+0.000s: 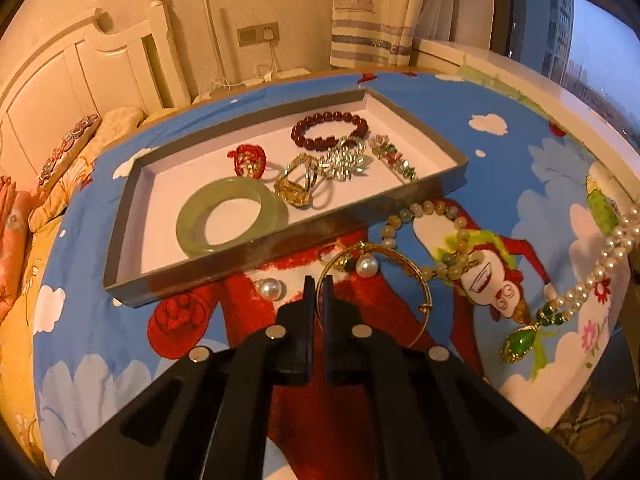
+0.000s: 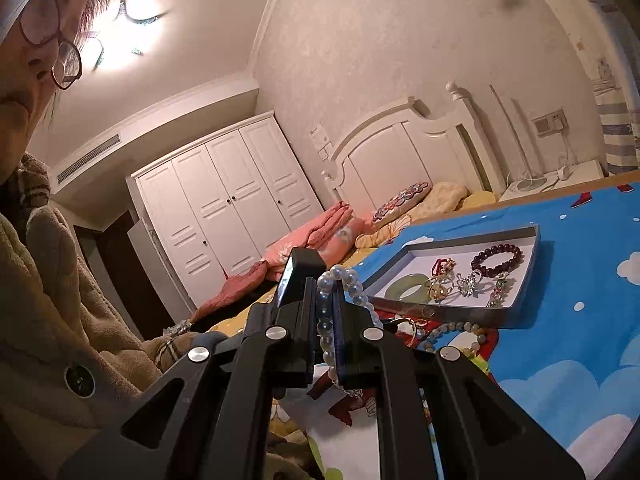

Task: Organize jewelry
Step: 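Grasp a pearl necklace with the right gripper and lift it high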

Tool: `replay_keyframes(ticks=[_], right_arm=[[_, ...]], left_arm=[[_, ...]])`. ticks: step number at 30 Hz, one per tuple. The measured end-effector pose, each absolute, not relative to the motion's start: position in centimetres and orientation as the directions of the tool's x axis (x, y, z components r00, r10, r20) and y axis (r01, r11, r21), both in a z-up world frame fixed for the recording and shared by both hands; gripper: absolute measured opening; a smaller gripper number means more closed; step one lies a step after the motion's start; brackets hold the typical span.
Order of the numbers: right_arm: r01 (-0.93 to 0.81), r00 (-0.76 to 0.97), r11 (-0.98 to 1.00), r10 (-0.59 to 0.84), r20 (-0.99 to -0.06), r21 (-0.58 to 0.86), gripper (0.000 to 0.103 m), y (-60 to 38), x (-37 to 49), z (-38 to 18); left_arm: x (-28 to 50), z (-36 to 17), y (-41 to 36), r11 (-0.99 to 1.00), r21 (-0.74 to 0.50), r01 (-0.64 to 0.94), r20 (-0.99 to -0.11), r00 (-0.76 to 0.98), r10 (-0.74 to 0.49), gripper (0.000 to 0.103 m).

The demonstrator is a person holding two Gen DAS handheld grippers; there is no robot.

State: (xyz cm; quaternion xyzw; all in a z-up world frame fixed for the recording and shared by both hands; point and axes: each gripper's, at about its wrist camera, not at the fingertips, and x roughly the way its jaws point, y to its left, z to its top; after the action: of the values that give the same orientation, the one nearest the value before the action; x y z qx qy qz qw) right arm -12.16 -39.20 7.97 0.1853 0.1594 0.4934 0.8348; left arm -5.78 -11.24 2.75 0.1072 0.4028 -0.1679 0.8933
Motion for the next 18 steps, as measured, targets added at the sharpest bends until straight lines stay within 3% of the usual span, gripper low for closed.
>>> replay_keyframes(ticks=[18], right_arm=[[-0.731,0.57,0.551,0.817,-0.085,0.403,0.009,-39.3,-10.0,10.6]], left_arm=[[-5.2,5.0,-8.6,0.94,0.022,0.341,-0.702,0.675,-0.228,0.003]])
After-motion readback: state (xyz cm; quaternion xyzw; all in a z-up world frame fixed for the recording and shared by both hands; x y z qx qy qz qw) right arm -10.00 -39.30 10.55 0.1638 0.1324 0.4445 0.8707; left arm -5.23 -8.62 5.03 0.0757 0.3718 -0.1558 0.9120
